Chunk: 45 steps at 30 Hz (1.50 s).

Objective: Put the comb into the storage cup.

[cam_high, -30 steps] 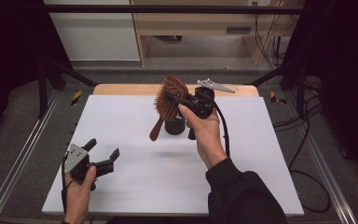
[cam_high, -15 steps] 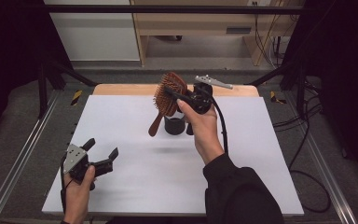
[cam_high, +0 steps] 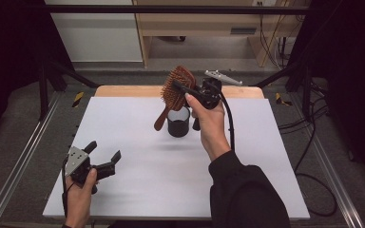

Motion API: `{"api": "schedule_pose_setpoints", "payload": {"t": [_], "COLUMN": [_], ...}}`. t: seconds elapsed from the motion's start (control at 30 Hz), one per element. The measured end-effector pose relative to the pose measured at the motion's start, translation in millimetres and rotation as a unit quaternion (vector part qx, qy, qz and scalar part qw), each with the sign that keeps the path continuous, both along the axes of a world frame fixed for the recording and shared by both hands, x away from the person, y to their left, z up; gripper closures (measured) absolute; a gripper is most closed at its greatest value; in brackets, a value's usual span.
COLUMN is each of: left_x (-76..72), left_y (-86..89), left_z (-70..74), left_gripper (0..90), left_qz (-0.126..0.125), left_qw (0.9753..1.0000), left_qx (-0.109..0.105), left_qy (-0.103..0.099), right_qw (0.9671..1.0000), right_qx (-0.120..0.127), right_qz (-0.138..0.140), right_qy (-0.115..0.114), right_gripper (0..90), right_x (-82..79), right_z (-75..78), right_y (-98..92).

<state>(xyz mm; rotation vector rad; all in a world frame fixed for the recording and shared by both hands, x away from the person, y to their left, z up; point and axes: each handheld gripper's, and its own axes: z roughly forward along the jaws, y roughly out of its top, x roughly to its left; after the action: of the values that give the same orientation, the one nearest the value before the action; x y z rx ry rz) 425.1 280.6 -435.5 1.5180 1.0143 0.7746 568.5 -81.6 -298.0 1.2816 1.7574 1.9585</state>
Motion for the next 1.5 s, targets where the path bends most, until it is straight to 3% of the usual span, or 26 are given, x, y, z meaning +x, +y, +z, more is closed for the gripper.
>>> {"api": "schedule_pose_setpoints", "payload": {"t": [1.07,1.5], "left_x": [0.3,0.7], "left_y": [0.0,-1.4], "left_z": [-0.4,-1.2], "left_gripper": [2.8,2.8], "left_qz": [-0.002,-0.003], "left_qw": [1.0,1.0], "left_qx": [0.001,0.006], "left_qy": [-0.001,-0.002], "right_qw": [0.9987,0.998], "right_qx": [0.022,0.0], "right_qz": [-0.046,-0.059], "right_qy": [-0.006,-0.022], "right_gripper": [52.0,51.9], "right_x": [17.6,19.8], "right_z": [11.3,28.5], "right_y": [-24.5,-35.6]}}
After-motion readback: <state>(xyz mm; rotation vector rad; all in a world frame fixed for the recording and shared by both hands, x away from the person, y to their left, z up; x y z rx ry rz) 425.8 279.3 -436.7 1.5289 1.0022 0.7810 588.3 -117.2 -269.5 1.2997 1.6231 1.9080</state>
